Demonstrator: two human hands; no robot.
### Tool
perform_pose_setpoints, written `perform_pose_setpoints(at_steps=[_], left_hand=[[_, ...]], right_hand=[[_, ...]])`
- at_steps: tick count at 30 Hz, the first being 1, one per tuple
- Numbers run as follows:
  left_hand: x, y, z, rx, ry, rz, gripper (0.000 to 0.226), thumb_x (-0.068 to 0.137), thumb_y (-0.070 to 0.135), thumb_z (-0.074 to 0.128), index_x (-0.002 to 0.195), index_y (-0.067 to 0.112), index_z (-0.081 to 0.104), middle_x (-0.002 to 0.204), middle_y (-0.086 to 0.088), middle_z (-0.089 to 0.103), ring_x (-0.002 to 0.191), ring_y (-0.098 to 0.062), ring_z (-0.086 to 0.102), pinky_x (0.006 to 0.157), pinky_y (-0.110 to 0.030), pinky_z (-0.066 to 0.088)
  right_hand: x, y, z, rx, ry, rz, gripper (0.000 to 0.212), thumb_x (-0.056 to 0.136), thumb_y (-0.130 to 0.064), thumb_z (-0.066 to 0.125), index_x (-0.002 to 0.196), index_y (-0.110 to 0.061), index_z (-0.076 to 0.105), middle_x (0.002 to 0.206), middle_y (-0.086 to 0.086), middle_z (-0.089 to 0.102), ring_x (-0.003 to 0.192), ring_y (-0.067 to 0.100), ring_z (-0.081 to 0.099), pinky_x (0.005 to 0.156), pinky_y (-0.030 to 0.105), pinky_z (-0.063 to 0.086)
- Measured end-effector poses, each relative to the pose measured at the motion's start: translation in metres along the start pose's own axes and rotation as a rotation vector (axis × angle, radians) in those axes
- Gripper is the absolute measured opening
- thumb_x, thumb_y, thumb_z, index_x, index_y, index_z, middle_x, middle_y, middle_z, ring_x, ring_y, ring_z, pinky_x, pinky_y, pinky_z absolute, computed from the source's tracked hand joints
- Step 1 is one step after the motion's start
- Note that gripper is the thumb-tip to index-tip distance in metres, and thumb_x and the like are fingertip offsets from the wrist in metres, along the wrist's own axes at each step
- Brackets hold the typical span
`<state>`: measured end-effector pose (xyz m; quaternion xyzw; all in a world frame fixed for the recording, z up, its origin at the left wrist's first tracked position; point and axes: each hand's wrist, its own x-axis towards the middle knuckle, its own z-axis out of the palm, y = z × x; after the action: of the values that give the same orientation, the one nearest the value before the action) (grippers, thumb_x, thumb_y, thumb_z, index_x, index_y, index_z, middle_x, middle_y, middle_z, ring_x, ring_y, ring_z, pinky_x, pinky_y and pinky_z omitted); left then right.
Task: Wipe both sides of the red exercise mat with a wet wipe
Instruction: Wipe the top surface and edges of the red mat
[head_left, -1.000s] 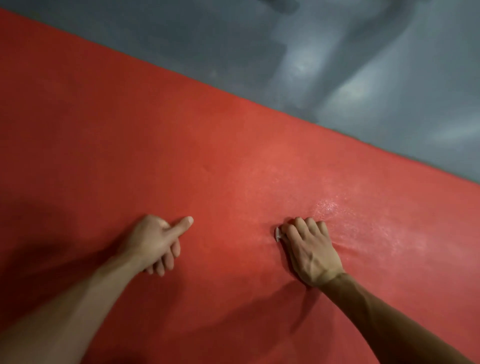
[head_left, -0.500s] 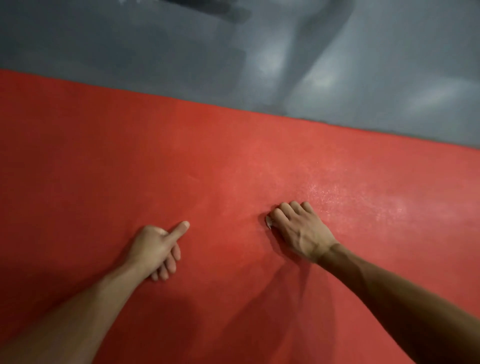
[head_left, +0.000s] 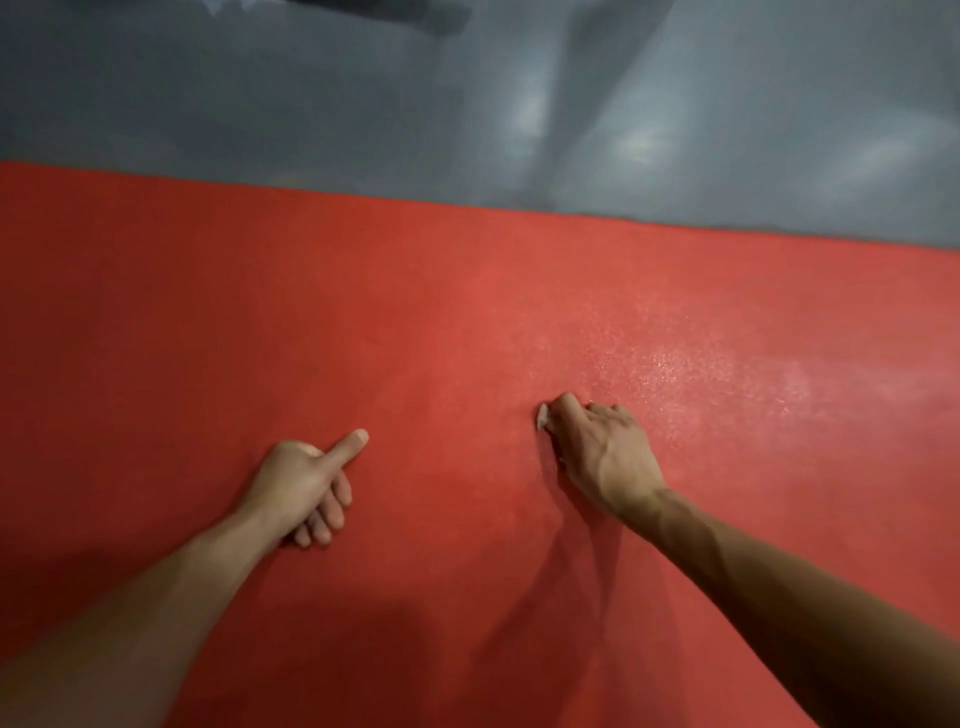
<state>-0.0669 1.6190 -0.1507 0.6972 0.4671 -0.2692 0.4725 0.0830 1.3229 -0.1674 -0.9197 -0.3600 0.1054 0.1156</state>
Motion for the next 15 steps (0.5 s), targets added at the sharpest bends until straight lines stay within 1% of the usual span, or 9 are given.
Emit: perform_pose_setpoints(at_steps=[3, 4, 6, 8, 10, 13, 15], left_hand=[[-0.004, 0.003, 0.002, 0.005, 0.011, -0.012, 0.067, 0.097, 0.06, 0.055, 0.071, -0.001, 0.062, 0.051, -0.02, 0.063, 0.033, -0.026, 0.055, 0.032, -0.02, 0.036], [-0.005, 0.004, 0.002, 0.004, 0.02, -0.015, 0.067, 0.097, 0.06, 0.055, 0.07, -0.001, 0.062, 0.051, -0.02, 0.063, 0.033, -0.025, 0.055, 0.032, -0.02, 0.036], [-0.006, 0.007, 0.003, 0.025, 0.03, -0.016, 0.066, 0.098, 0.06, 0.054, 0.07, 0.0, 0.062, 0.05, -0.019, 0.063, 0.032, -0.025, 0.055, 0.032, -0.02, 0.036], [-0.008, 0.009, 0.006, 0.05, 0.035, -0.03, 0.067, 0.098, 0.06, 0.052, 0.07, 0.001, 0.062, 0.049, -0.017, 0.062, 0.032, -0.025, 0.056, 0.032, -0.02, 0.037], [-0.009, 0.01, 0.007, 0.072, 0.058, -0.043, 0.067, 0.098, 0.061, 0.052, 0.07, 0.001, 0.061, 0.049, -0.016, 0.062, 0.032, -0.024, 0.056, 0.032, -0.02, 0.038], [-0.01, 0.014, 0.01, 0.1, 0.085, -0.061, 0.067, 0.098, 0.062, 0.052, 0.07, 0.001, 0.061, 0.049, -0.017, 0.063, 0.033, -0.025, 0.057, 0.033, -0.02, 0.037], [-0.013, 0.017, 0.013, 0.128, 0.095, -0.064, 0.068, 0.098, 0.062, 0.051, 0.071, 0.001, 0.061, 0.051, -0.017, 0.064, 0.034, -0.026, 0.058, 0.033, -0.02, 0.038]], right_hand=[[0.003, 0.006, -0.004, 0.025, -0.109, 0.031, 0.03, 0.1, -0.049, 0.02, 0.094, -0.023, 0.035, 0.064, -0.003, 0.05, 0.058, 0.023, 0.046, 0.068, 0.04, 0.042], [0.003, 0.006, -0.005, 0.043, -0.134, 0.037, 0.031, 0.101, -0.049, 0.019, 0.095, -0.024, 0.035, 0.065, -0.003, 0.049, 0.059, 0.022, 0.045, 0.07, 0.041, 0.043], [0.003, 0.009, -0.005, 0.078, -0.162, 0.029, 0.022, 0.105, -0.046, 0.024, 0.096, -0.027, 0.031, 0.067, -0.005, 0.049, 0.063, 0.021, 0.046, 0.075, 0.041, 0.043], [0.003, 0.011, -0.005, 0.109, -0.188, 0.018, 0.017, 0.107, -0.044, 0.029, 0.097, -0.03, 0.03, 0.072, -0.003, 0.053, 0.071, 0.024, 0.053, 0.078, 0.041, 0.041], [0.003, 0.013, -0.006, 0.154, -0.206, 0.015, 0.016, 0.107, -0.045, 0.03, 0.097, -0.033, 0.03, 0.075, -0.002, 0.057, 0.078, 0.025, 0.058, 0.08, 0.04, 0.039], [0.004, 0.015, -0.009, 0.183, -0.207, 0.009, 0.017, 0.108, -0.043, 0.03, 0.097, -0.031, 0.031, 0.076, -0.001, 0.059, 0.079, 0.026, 0.059, 0.085, 0.041, 0.041], [0.002, 0.017, -0.013, 0.213, -0.242, 0.014, 0.014, 0.107, -0.041, 0.033, 0.096, -0.032, 0.03, 0.077, -0.001, 0.059, 0.081, 0.026, 0.059, 0.09, 0.041, 0.041]])
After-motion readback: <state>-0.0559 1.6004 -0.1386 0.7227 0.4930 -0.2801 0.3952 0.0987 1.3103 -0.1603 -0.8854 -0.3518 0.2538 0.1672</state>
